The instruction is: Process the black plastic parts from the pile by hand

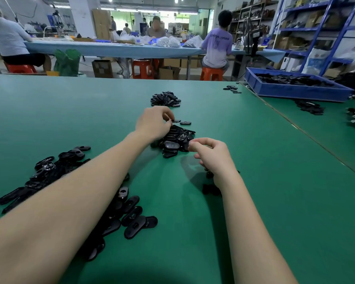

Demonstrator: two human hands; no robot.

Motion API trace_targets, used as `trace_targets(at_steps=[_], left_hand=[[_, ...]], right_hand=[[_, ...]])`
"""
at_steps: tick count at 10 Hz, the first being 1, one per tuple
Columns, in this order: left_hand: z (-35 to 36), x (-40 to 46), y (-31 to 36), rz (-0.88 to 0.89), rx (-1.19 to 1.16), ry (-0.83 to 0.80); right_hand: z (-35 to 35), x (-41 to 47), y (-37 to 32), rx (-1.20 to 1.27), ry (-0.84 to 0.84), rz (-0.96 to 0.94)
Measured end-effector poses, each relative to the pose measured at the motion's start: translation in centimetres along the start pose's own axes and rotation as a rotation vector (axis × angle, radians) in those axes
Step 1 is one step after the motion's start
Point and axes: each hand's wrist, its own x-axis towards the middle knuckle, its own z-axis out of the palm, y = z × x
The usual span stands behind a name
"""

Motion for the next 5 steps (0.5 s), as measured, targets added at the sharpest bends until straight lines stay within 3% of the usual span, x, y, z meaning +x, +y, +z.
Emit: trace_targets(at_steps=[1, 2, 5], left_hand=[[0.5, 1.3, -0.2, -0.012, 0.126, -0.148], [0.4, 1.7, -0.6, -0.025, 0.150, -0.173], [-0.3, -3.4, -1.6, 0.045, -0.110, 0.030]], right_hand=[[-0.2, 0.1, 0.2, 0.004, -0.006, 0.013], [-0.2, 0.1, 0.3, 0.003, -0.013, 0.014], [-0.1, -0.1, 0.6, -0.203, -0.087, -0.040]])
